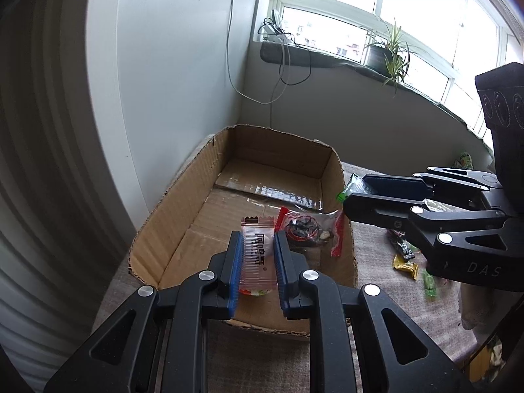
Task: Organize snacks
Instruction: 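Carry both wrappers into the cardboard box and open both grippers, then grasp the green candy with the left gripper while the right gripper grasps the nut bag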
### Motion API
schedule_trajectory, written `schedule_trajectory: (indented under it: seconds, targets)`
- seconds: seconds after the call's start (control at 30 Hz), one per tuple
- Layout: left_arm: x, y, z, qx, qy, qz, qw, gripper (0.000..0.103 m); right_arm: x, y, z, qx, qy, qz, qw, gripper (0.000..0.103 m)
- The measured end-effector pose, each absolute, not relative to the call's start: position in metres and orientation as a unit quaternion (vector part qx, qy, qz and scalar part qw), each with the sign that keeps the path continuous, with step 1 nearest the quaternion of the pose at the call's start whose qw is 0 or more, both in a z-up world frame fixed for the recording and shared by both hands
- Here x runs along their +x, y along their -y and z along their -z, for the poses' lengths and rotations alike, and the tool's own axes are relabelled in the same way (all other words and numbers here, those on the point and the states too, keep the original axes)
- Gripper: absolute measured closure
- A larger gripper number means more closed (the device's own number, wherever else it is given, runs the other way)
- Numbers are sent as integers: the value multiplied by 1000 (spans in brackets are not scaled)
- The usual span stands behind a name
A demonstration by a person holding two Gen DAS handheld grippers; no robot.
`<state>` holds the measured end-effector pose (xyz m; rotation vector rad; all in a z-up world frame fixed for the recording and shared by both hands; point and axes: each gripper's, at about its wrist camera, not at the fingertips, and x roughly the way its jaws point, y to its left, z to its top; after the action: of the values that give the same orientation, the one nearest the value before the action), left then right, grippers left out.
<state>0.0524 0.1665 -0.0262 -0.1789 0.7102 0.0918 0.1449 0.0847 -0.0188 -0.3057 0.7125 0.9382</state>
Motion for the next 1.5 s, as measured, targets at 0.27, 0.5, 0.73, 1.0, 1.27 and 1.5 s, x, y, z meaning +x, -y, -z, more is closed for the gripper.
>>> schedule_trajectory:
  seconds: [0.27,0.5,0.73,1.0,1.27,1.5]
  targets:
    - [56,-170,32,-90,-353,-48,930,85,155,-97,29,-152,-343,-439,817,67]
    - [57,-169,33,-90,-354,-59,929,54,157,-95,26,-150,-333,-432,825,39]
    - [55,-168,33,-89,-354,-60,929,54,155,-87,21,-150,-325,-422,833,28]
    - [51,-160,28,-90,-347,-52,932,54,151,-62,11,-145,-319,-409,843,20]
    - [48,-136,21,-91,-340,-21,936,54,143,-6,-2,-145,-315,-378,858,16]
    - [50,-106,19,-87,-335,14,938,36,138,61,-4,-144,-319,-336,874,10]
